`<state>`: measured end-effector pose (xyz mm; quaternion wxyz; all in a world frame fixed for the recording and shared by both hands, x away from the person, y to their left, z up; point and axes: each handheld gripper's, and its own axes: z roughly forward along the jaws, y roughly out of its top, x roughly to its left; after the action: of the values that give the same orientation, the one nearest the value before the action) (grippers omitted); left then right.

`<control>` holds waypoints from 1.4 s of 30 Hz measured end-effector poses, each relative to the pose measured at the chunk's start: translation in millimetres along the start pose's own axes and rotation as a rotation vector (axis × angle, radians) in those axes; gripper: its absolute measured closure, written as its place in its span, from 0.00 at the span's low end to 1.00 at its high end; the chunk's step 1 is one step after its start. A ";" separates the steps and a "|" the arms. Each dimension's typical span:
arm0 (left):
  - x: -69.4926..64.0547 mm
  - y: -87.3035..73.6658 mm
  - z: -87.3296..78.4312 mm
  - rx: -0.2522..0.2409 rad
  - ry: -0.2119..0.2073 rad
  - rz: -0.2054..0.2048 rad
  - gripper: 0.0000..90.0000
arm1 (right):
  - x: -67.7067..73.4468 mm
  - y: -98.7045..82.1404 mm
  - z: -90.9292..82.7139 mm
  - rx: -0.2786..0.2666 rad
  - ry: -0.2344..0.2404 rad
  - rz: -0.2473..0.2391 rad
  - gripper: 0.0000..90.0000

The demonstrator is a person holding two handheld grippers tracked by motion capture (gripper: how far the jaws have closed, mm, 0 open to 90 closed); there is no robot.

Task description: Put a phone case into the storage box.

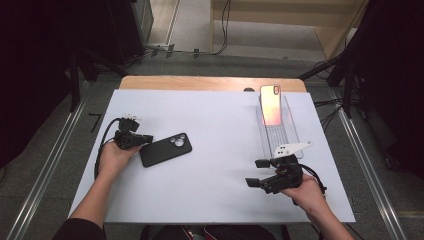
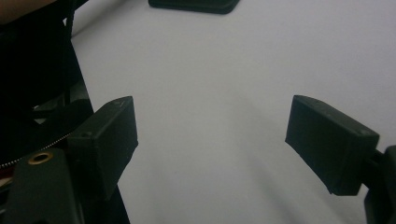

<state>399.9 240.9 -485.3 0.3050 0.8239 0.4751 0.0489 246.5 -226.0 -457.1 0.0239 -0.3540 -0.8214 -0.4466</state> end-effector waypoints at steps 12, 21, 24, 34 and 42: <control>-13.0 -10.8 -5.1 -0.004 -0.080 -0.014 0.95 | 0.7 1.3 1.3 -0.007 0.005 -0.009 0.17; -35.3 -10.5 -31.1 -0.086 -0.204 0.044 0.53 | -1.4 -0.1 1.6 -0.003 -0.006 -0.008 0.17; -47.5 -15.8 -38.2 -0.101 -0.249 0.073 0.45 | -2.3 -1.0 1.1 -0.003 -0.012 -0.008 0.17; -82.9 -37.1 -51.6 -0.124 -0.312 0.162 0.36 | -4.7 -3.2 2.8 0.010 -0.022 -0.018 0.17; -100.3 -59.3 -55.6 -0.092 -0.330 0.192 0.36 | -6.2 -5.1 0.8 0.007 -0.033 -0.015 0.17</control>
<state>280.1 206.3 -451.9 0.4099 0.8476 0.3350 -0.0363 248.2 -230.6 -463.3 0.0080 -0.3551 -0.8259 -0.4379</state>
